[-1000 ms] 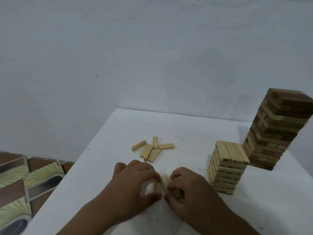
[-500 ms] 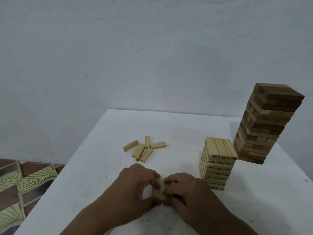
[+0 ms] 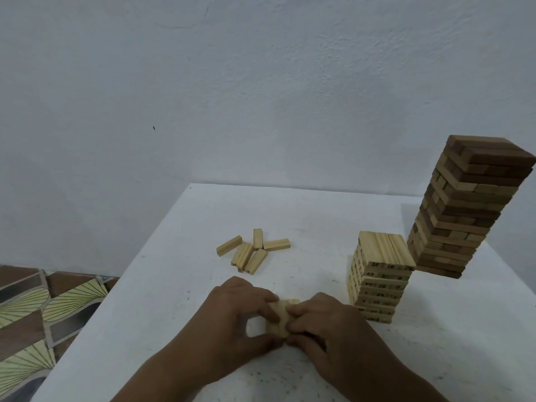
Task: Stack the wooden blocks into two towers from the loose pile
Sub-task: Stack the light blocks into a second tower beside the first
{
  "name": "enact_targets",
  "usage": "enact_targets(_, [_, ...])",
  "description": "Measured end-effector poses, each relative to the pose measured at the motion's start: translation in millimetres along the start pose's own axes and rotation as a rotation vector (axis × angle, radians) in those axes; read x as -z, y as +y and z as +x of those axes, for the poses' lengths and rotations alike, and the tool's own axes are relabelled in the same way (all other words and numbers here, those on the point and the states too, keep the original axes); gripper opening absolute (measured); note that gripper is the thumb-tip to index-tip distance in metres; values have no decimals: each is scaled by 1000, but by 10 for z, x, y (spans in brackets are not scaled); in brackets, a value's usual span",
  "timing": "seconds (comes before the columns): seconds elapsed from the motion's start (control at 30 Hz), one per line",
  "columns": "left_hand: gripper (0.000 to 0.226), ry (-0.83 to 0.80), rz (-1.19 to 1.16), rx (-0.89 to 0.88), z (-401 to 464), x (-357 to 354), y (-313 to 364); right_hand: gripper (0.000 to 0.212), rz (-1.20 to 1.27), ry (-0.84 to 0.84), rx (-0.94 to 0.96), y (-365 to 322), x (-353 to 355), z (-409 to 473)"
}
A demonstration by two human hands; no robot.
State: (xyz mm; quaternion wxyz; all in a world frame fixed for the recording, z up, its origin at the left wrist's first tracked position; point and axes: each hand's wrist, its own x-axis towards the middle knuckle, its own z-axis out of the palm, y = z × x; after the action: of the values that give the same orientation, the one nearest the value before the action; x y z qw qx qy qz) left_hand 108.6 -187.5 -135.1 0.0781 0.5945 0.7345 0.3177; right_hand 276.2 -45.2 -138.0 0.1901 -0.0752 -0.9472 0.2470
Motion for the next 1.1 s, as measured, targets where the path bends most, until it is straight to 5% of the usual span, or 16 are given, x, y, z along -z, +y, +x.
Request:
enact_targets(0.13, [12,-75,17,-31,-14,41,-56,22,-14,-1,8,-1,-12,3])
enact_targets(0.3, [22,-27,53,-20,-32,7,-91,24,3,10,5,-80,33,15])
enact_targets(0.47, [27,-15,109,13,-31,14,-66,56,1,-18,-73,-194,21,53])
enact_targets(0.63, [25,8,83,31,-54,15,-66,38,2,-15,-89,-263,-14,90])
enact_targets(1.1, [23,-63,17,63,-86,80,-47,39,61,8,-73,-226,-9,59])
